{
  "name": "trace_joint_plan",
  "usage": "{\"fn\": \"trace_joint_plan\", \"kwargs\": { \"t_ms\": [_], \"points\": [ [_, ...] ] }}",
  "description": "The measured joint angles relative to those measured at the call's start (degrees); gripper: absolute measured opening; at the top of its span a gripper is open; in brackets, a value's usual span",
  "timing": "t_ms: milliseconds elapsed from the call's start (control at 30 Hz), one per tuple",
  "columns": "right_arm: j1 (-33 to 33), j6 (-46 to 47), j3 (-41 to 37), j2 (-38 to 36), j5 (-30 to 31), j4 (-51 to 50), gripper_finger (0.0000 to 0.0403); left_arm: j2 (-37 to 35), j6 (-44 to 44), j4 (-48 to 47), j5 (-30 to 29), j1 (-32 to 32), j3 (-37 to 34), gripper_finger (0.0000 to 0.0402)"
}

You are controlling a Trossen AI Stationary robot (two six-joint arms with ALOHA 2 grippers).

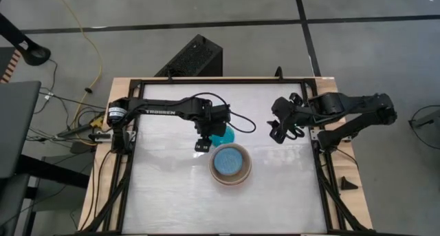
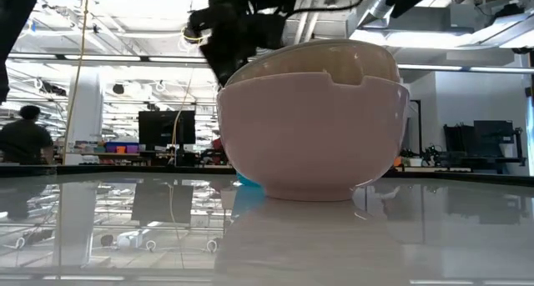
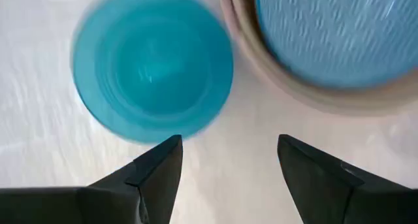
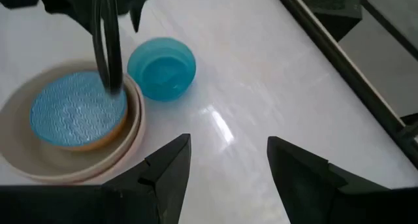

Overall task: Nest bowls inside each other
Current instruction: Stack the light blue bowl on top of the blue bowl

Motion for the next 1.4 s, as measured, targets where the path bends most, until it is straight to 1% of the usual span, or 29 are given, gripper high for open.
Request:
{"fn": "trace_joint_plan", "kwargs": {
  "t_ms": [267, 367, 433, 533, 667, 733, 833, 933, 1067, 1300, 1400],
  "points": [
    [0.14, 3.01, 0.00, -3.58, 0.22, -0.01, 0.0237, 0.56, 10.35, -0.08, -5.39, -0.07, 0.01, 0.0223],
    [0.14, 3.62, 0.00, -5.15, 0.28, 0.05, 0.0237, 0.56, 12.45, 0.84, -5.76, 0.17, 0.01, 0.0219],
    [0.14, 3.56, 0.00, -6.29, 0.37, 0.62, 0.0237, 0.56, 13.29, 1.71, -4.81, 0.22, -0.32, 0.0218],
    [0.14, 2.70, 0.00, -7.93, 1.10, 2.33, 0.0237, 0.45, 13.99, 5.68, -4.58, 0.22, -4.15, 0.0217],
    [0.12, 1.96, 0.02, -10.25, 2.00, 5.17, 0.0237, 0.57, 13.77, 7.65, -3.56, 0.22, -10.24, 0.0217],
    [0.12, 1.58, 0.02, -11.35, 2.93, 6.04, 0.0237, 0.57, 13.64, 9.13, -5.06, 0.21, -12.95, 0.0217],
    [0.12, 1.56, 0.02, -12.71, 3.33, 6.48, 0.0237, 0.58, 13.25, 11.28, -7.11, 0.24, -14.63, 0.0217],
    [0.12, 1.56, 0.02, -13.47, 3.41, 6.55, 0.0237, 0.58, 11.84, 14.31, -8.22, 0.28, -14.64, 0.0217],
    [0.12, 1.73, 0.02, -13.81, 3.41, 6.42, 0.0237, 0.58, 10.99, 16.30, -8.44, 0.17, -12.45, 0.0217],
    [0.10, 2.40, 0.02, -13.75, 3.41, 4.89, 0.0237, 0.58, 10.78, 19.05, -6.16, -0.24, -10.75, 0.0217],
    [0.10, 2.50, 0.02, -13.75, 3.41, 4.68, 0.0237, 0.58, 11.41, 19.17, -6.13, -0.22, -10.75, 0.0217]
  ]
}}
